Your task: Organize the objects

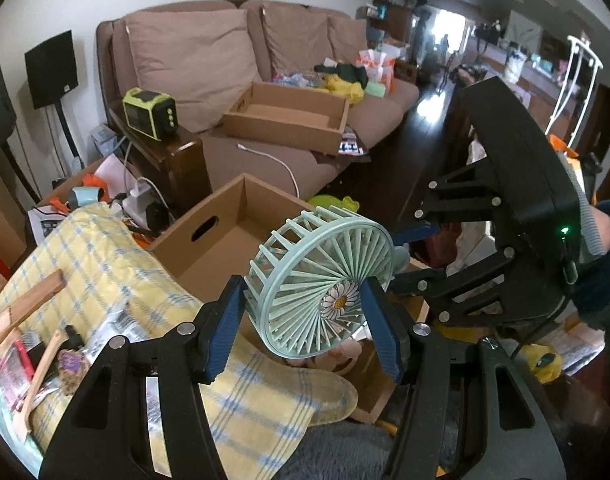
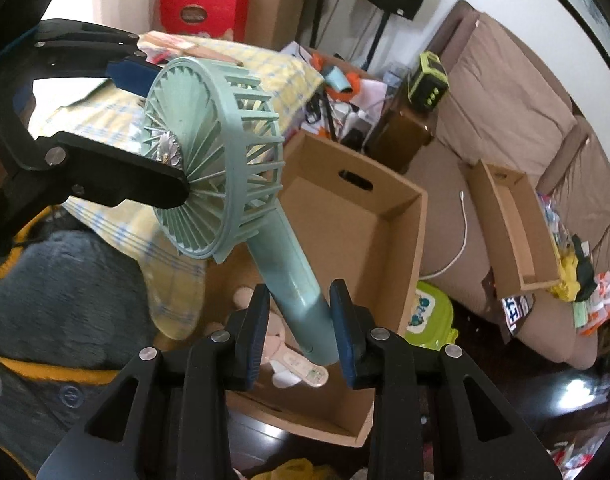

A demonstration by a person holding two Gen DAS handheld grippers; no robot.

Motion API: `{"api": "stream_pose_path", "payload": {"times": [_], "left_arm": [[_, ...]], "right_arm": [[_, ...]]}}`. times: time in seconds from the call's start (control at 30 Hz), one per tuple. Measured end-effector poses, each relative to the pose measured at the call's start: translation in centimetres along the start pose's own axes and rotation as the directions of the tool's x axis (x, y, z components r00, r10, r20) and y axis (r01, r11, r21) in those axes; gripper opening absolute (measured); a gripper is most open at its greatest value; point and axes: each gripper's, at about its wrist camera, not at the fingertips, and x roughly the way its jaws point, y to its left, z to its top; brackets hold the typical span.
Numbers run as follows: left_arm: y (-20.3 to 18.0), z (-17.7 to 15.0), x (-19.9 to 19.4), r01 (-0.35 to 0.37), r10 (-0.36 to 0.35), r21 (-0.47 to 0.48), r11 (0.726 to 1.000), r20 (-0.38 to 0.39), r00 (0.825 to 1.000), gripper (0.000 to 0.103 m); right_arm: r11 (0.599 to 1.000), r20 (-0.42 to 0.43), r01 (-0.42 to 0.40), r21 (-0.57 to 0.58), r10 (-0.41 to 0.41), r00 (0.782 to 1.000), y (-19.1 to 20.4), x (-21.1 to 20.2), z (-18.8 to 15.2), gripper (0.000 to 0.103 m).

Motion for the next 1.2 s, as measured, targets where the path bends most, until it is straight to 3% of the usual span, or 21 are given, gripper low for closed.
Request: {"api": "stream_pose_path", "payload": {"times": [0.3,0.63,0.87,0.9,0.93,1.0,1.1,1.2], "left_arm": [[-0.3,0.4,5.1,0.011,-0.011,-0.001,1.000,-0.090,0.996,0.056],[-0.4,-0.5,10.7,0.017,-0.020,-0.016,1.000,-0.215,0.977,0.056],[0.5,-0.2,15.5,0.034,-0.080,-0.147,0.989,-0.323,0.943,0.054],[0.7,-0.4,16.3,0.045,-0.107,-0.178,0.983,-0.357,0.928,0.042],[1.1,-0.6,17.4,0.056,-0.143,-0.220,0.974,-0.403,0.904,0.039],[1.6,-0.8,18.4,0.020,-0.145,-0.262,0.965,-0.468,0.872,0.037],[2.3,-0.5,18.0,0.017,-0.153,-0.290,0.957,-0.453,0.878,0.037],[2.6,-0.7,17.1,0.023,-0.160,-0.299,0.954,-0.443,0.882,0.037]], "right_arm": [[0.998,-0.050,-0.027,0.053,0.030,0.998,-2.5,3.9,-1.8,0.030],[0.979,-0.109,-0.134,0.156,0.152,0.982,-4.1,9.6,-4.1,0.030],[0.962,-0.187,-0.145,0.233,0.191,0.964,-5.4,12.2,-5.8,0.029],[0.956,-0.195,-0.151,0.251,0.203,0.960,-5.6,12.6,-6.0,0.023],[0.946,-0.192,-0.166,0.278,0.224,0.956,-5.7,12.8,-6.1,0.000],[0.926,-0.199,-0.162,0.341,0.240,0.950,-6.6,13.4,-6.1,0.006],[0.899,-0.218,-0.151,0.410,0.258,0.941,-7.6,14.1,-6.0,0.007],[0.901,-0.236,-0.121,0.418,0.236,0.943,-7.8,14.0,-5.8,0.007]]}}
